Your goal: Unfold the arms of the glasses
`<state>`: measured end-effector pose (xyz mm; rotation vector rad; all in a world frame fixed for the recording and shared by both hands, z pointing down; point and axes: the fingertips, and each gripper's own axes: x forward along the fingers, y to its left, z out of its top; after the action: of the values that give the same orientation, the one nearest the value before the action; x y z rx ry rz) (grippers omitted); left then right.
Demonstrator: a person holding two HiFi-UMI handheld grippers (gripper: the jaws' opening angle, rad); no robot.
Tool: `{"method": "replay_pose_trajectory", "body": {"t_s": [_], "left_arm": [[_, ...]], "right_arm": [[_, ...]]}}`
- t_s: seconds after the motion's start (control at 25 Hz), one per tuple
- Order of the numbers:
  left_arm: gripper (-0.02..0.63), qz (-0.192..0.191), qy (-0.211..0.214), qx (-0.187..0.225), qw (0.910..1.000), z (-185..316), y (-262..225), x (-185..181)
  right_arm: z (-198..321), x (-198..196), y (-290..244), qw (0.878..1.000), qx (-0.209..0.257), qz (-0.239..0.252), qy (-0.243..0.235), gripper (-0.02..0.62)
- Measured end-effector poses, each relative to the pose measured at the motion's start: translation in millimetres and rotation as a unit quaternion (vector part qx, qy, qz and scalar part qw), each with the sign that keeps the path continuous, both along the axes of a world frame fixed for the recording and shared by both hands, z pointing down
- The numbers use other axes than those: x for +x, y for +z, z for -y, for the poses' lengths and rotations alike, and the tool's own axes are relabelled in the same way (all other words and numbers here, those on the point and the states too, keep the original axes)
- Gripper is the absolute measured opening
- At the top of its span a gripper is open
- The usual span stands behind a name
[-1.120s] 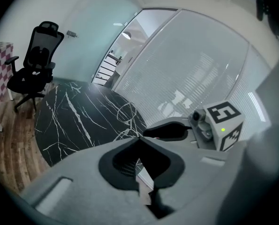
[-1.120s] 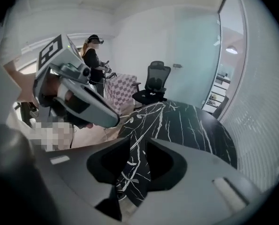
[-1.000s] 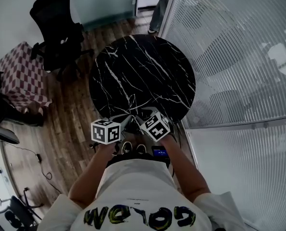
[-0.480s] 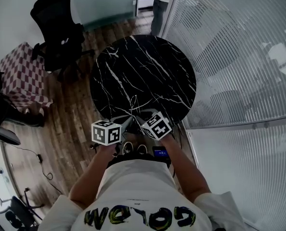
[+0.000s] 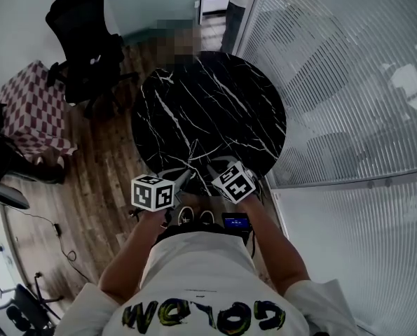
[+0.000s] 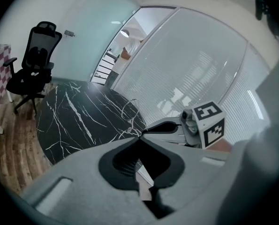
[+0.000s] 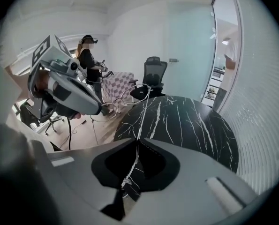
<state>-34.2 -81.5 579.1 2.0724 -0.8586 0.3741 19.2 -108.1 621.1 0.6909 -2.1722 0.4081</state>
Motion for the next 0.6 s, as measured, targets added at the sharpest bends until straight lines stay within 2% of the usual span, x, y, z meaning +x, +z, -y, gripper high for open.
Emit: {"method": "replay_pose_trajectory", "body": {"t_s": [0.32, 0.6], "left_arm": [[0.003, 0.014, 0.006, -0.006, 0.9999, -5.7, 5.0, -6.1], [0.003, 0.021, 0.017, -0.014, 0.9995, -12.2, 13.0, -5.2]], "right_arm": [[5.1, 18.5, -2.2, 0.999, 0.023, -0.033, -0.007, 0.009], [5.5, 28.7, 2.8, 0.994, 0.054, -0.086, -0.03, 0.009]]}}
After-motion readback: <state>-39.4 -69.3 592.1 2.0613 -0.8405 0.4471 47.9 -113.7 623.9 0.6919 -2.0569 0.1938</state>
